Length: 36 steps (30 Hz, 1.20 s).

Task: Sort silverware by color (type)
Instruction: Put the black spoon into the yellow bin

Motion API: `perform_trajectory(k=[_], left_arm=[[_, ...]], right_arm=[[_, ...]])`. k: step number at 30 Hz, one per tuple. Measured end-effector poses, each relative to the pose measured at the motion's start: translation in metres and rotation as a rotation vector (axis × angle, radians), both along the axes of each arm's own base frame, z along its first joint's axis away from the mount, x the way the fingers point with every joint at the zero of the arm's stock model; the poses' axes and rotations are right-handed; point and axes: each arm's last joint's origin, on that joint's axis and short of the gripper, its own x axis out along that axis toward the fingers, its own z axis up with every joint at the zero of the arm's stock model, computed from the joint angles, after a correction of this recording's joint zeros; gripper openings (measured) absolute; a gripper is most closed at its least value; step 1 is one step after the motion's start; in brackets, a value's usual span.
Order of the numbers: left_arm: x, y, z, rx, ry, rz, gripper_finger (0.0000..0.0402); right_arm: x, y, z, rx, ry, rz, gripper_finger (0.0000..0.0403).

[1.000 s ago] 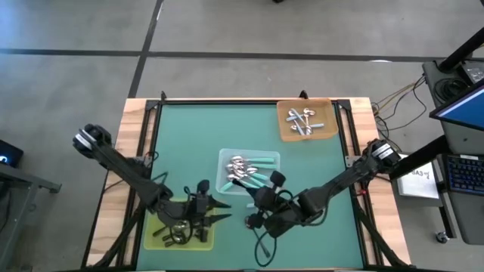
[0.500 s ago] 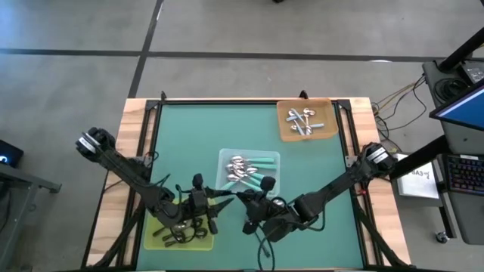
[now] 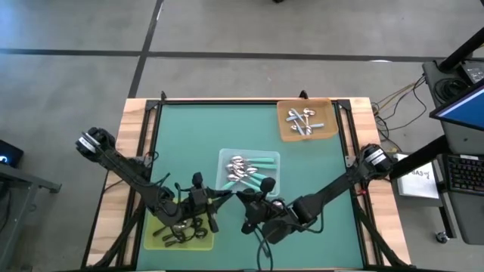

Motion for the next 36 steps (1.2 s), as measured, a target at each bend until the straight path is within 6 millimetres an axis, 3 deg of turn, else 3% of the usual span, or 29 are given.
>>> perform_trajectory(k=[7,12,19,29,36], left_arm=[[0.000,0.000,0.001,-0.005,-0.003,-0.005,0.0001],[0.000,0.003,0.001,0.014,0.006,0.031,0.0001],[0.003,0.007,0.001,0.022,0.009,0.052,0.0000],[0.004,0.011,0.002,0.037,0.013,0.071,0.0000],[0.001,0.013,0.004,0.052,0.033,0.080,0.0000]], right_arm=[[0.000,0.000,0.000,0.003,-0.004,-0.004,0.0010],[-0.002,0.000,0.002,0.006,0.010,0.019,0.0032],[-0.004,-0.001,0.003,-0.026,0.054,0.041,0.0083],[-0.021,-0.010,0.005,0.072,0.100,-0.024,0.0186],[-0.044,-0.024,0.017,0.243,0.094,-0.113,0.0202]])
